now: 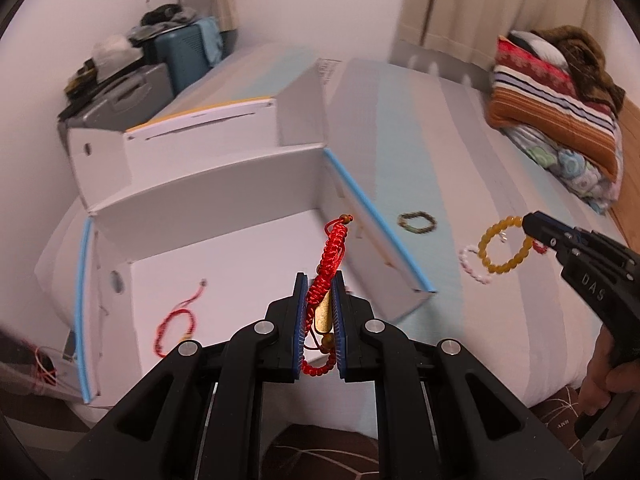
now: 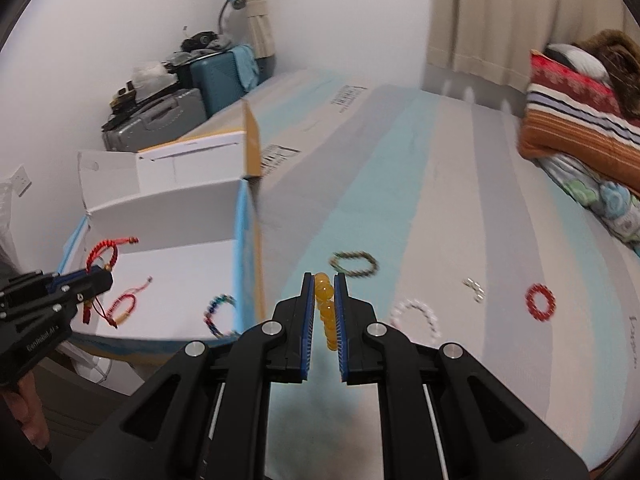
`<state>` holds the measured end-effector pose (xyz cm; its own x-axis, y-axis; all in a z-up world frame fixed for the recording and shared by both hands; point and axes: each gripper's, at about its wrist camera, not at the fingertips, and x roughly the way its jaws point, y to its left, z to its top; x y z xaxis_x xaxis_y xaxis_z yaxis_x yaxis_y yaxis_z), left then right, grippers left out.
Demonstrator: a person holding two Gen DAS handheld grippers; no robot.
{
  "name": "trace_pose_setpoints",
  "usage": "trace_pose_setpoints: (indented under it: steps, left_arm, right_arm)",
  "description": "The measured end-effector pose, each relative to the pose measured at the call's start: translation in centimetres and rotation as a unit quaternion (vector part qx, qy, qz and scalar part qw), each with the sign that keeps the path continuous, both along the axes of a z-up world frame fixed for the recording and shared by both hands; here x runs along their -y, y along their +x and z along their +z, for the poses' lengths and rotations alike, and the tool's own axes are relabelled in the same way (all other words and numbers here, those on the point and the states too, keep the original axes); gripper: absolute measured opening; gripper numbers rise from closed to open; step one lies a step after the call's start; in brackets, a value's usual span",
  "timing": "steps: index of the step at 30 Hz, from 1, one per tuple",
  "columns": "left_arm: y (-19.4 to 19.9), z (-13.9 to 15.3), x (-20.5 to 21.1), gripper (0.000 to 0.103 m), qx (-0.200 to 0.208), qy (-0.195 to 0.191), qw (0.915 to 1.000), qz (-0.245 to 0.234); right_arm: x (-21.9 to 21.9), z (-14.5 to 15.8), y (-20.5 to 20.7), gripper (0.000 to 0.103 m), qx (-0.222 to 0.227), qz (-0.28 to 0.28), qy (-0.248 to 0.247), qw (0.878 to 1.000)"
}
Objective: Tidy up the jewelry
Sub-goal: 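Lift both held bracelets and carry them toward the white box, then open the right tool over the box while the left tool releases the red cord bracelet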
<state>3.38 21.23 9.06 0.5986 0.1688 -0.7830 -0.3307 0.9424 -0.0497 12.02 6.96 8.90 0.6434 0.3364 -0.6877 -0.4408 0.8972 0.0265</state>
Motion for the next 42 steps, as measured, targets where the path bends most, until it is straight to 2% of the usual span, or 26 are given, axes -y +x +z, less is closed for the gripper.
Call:
trace_pose_setpoints:
  steps: [9, 17, 29, 38, 40, 41, 42]
  left_arm:
    - [-2.4, -0.6, -5.9, 0.011, -0.01, -0.01, 0.9984, 0.054]
    - [-3.7, -3.2, -9.7, 0.011, -0.048, -0.036, 0.9932, 0.1]
    - [-3.8, -8.3, -12.3, 0.011, -0.098, -0.069, 0.9842, 0.13]
    - [-3.7, -8.9, -12.8, 0.015, -0.108, -0.065, 0.9817, 0.143]
    - [-3.9, -8.7, -12.8, 0.017, -0.104, -0.062, 0.982, 0.145]
    - [-3.9, -8.6, -12.8, 0.021, -0.103, -0.062, 0.9818, 0.147]
    - [-4.0, -8.4, -12.8, 0.032, -0.1, -0.061, 0.9818, 0.149]
  right_arm:
    - [-7.2, 0.9, 0.1, 0.009, 0.006, 0.05, -0.001, 0.999]
    - [-12.0, -0.1, -0.2, 0.009, -0.006, 0.083, -0.008, 0.996]
    - [-15.6, -4.9, 0.6, 0.009, -0.058, 0.104, -0.038, 0.992]
    - [-16.2, -6.8, 0.5, 0.01, -0.073, 0.107, -0.051, 0.99]
    - [-16.1, -6.6, 0.4, 0.015, -0.071, 0.106, -0.049, 0.991]
    - [-16.1, -6.5, 0.4, 0.025, -0.071, 0.104, -0.048, 0.991]
    - [-16.0, -6.5, 0.3, 0.037, -0.07, 0.102, -0.046, 0.991]
